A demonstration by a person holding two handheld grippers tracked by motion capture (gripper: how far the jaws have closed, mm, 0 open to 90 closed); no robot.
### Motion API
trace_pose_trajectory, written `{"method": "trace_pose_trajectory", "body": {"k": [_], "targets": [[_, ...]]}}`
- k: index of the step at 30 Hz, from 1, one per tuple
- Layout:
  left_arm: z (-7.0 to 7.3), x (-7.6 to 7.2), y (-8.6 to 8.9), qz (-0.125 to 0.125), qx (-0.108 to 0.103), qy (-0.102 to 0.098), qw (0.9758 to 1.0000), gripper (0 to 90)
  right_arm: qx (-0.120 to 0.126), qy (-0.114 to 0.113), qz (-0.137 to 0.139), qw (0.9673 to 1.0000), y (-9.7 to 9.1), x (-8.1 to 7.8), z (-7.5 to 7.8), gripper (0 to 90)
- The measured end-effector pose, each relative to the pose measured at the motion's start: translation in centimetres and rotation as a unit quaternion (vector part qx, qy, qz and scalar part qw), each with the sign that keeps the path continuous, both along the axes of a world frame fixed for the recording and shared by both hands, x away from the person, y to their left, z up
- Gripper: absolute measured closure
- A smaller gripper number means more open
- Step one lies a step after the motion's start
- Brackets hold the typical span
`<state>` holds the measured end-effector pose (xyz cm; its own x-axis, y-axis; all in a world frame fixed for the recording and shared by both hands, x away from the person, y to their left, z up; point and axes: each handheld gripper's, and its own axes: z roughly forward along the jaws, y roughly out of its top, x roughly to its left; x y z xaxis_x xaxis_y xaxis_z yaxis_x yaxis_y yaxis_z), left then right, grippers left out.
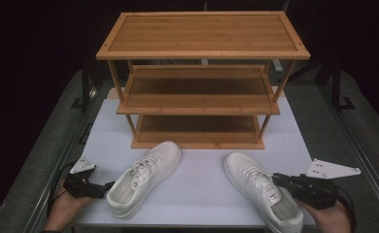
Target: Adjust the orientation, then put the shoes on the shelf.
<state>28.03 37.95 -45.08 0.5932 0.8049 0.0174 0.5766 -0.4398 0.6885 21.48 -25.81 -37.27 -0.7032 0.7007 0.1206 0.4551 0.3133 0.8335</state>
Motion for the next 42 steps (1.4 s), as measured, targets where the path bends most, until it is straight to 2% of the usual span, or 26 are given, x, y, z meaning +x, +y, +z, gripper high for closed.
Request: {"method": "trace_pose_trajectory", "body": {"k": [1, 11, 16, 21, 24, 26, 30, 33, 35, 36, 37, 40, 42], "targets": [[0.0, 0.0, 0.0, 0.000, 0.000, 0.000, 1.0000, 0.0, 0.003, -0.007, 0.003, 1.0000, 0.3, 0.3, 0.2, 84.2], [0.0, 0.0, 0.0, 0.000, 0.000, 0.000, 1.0000, 0.0, 0.014, -0.020, 0.031, 0.9992, 3.2, 2.8, 0.9, 84.1], [0.0, 0.0, 0.0, 0.000, 0.000, 0.000, 1.0000, 0.0, 0.014, -0.028, 0.050, 0.9983, 5.8, 4.7, 0.7, 84.0], [0.0, 0.0, 0.0, 0.000, 0.000, 0.000, 1.0000, 0.0, 0.009, -0.020, 0.066, 0.9976, 7.5, 5.7, 0.1, 83.5], [0.0, 0.0, 0.0, 0.000, 0.000, 0.000, 1.0000, 0.0, 0.004, -0.018, 0.064, 0.9978, 7.6, 5.8, -0.2, 83.3], [0.0, 0.0, 0.0, 0.000, -0.001, 0.000, 1.0000, 0.0, 0.010, -0.009, 0.066, 0.9977, 7.3, 5.9, -0.4, 82.6], [0.0, 0.0, 0.0, 0.000, -0.001, 0.002, 1.0000, 0.0, 0.011, 0.005, 0.065, 0.9978, 6.6, 6.0, -0.8, 74.0], [0.1, 0.1, 0.1, -0.001, -0.003, 0.004, 1.0000, 0.0, 0.016, 0.008, 0.062, 0.9979, 6.4, 6.2, -0.9, 61.1], [0.3, 0.0, 0.2, -0.004, -0.012, 0.007, 0.9999, 0.0, 0.018, 0.006, 0.059, 0.9981, 6.5, 6.1, -0.8, 52.8], [0.3, 0.0, 0.2, -0.004, -0.012, 0.007, 0.9999, 0.0, 0.018, 0.006, 0.059, 0.9981, 6.5, 6.1, -0.8, 52.8], [1.0, -0.2, 0.2, -0.006, -0.017, -0.002, 0.9998, 0.0, 0.022, 0.005, 0.055, 0.9982, 6.3, 6.1, -0.6, 45.6], [2.3, -0.5, 0.2, -0.013, -0.032, -0.013, 0.9993, 0.0, 0.029, 0.004, 0.049, 0.9983, 6.0, 6.0, -0.3, 40.5], [3.8, -0.8, 0.1, -0.024, -0.043, -0.023, 0.9985, 0.0, 0.027, 0.007, 0.050, 0.9983, 5.7, 6.0, -0.3, 40.3]]}}
